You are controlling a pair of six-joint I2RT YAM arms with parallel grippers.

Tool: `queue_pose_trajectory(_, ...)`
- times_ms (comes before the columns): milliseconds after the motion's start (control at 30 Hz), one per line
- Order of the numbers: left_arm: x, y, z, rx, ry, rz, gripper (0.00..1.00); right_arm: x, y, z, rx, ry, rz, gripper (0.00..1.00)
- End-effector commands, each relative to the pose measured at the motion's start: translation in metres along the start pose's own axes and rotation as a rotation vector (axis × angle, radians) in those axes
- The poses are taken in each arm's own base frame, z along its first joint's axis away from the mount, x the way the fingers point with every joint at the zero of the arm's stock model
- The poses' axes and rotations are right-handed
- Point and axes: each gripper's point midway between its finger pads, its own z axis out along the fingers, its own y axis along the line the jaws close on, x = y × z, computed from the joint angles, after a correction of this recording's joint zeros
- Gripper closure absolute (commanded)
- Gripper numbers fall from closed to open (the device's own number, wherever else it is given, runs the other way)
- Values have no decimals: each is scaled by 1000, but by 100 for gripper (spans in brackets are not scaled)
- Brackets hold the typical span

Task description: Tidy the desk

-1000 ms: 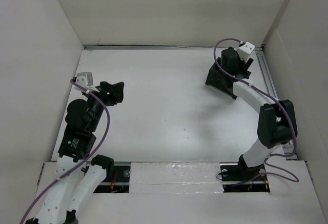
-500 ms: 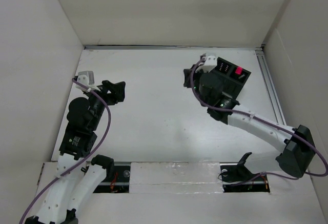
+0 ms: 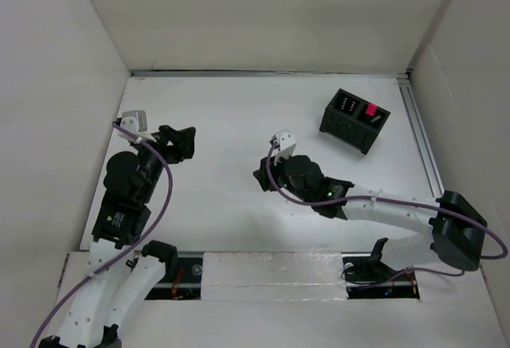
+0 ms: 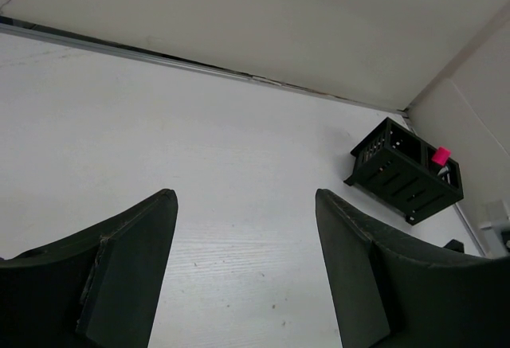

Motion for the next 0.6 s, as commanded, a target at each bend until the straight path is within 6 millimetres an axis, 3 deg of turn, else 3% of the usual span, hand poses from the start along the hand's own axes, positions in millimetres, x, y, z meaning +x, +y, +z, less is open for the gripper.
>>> queue_pose_trajectory(0, -14, -7, -2, 35, -51, 3, 34, 17, 7, -1, -40, 34, 21, 50)
queue_pose_trajectory(167, -13, -7, 1, 33, -46, 3, 35, 20, 9, 0, -19, 39, 2, 50)
queue_pose_trajectory(567, -10, -14, 1, 69, -29, -3, 35, -21, 2, 0, 69, -57, -36, 51)
